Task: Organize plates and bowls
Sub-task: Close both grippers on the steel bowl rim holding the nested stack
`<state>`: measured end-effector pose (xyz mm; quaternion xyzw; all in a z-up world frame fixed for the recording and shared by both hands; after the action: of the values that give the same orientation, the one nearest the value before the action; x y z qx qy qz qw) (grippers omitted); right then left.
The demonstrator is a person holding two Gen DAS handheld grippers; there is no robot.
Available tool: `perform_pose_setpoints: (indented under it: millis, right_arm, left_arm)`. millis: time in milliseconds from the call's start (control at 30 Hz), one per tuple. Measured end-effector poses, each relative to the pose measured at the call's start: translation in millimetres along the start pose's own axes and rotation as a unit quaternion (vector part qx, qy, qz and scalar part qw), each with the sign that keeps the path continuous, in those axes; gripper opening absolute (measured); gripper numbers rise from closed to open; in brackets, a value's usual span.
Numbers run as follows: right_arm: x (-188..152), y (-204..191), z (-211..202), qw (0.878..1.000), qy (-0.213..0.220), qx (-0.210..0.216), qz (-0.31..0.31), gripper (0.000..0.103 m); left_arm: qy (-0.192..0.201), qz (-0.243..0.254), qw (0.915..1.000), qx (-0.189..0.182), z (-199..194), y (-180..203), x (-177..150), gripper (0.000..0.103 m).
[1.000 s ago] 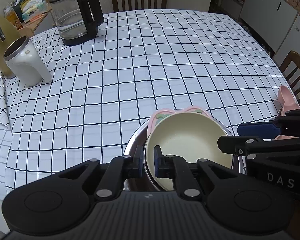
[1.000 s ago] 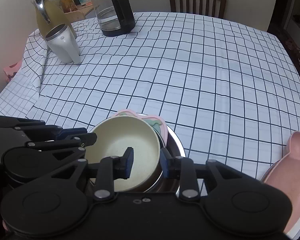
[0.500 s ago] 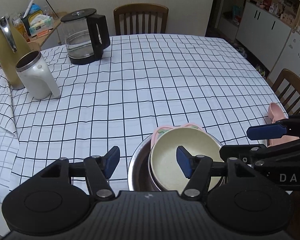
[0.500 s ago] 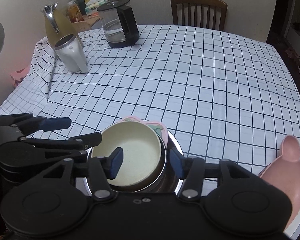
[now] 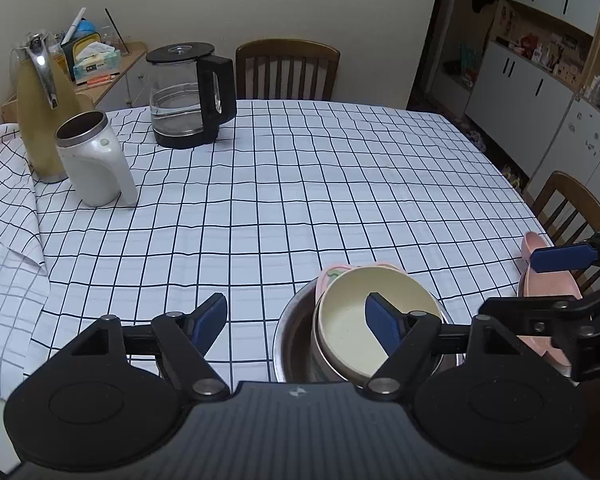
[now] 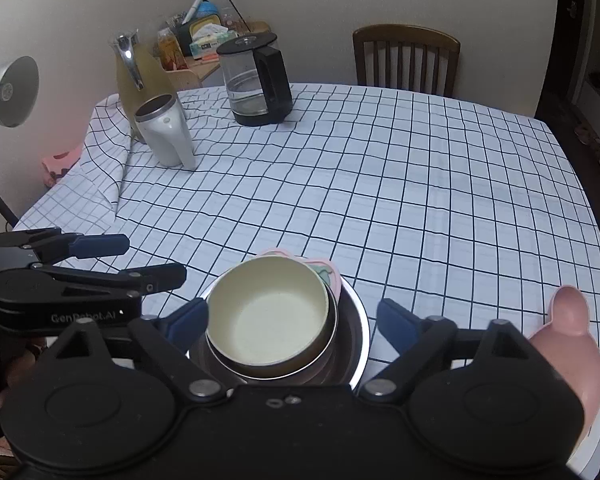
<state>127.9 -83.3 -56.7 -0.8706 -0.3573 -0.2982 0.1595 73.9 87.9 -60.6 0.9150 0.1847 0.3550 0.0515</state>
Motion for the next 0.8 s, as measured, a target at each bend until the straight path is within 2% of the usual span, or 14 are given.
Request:
perform_pose_setpoints:
  millis: [67,500,800]
  right_arm:
    - [-3,0,-3,1.0,0.006,-0.004,-0.005,0.101]
    - [-33,11,-1,0.999,0.032,-0.04,-0.004,0.102]
    - [-65,32,25,0.998,-0.013,-0.046,0.032,0.1]
  left_arm:
    - [-0.006,-0.008,0.9999,-0.006,0,-5,-3,0.076]
    - [-0.023,-0.007,0.9997,0.002,19,-32,-25,0.076]
    - [-0.054,-0.008,0.9985,0.009,53,-46,-41,0.076]
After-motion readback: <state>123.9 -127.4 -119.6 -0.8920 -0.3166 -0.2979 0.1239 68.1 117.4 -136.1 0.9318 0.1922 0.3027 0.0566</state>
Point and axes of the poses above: each gripper's, at about its wrist camera, not at the fingertips, and z roughly the way its jaws point, y to its right, x to its top, the point moved 6 cm from there along z, roughly the way its jaws point, and after that the axes turned 12 degrees about -z, right-handed, at the moved point
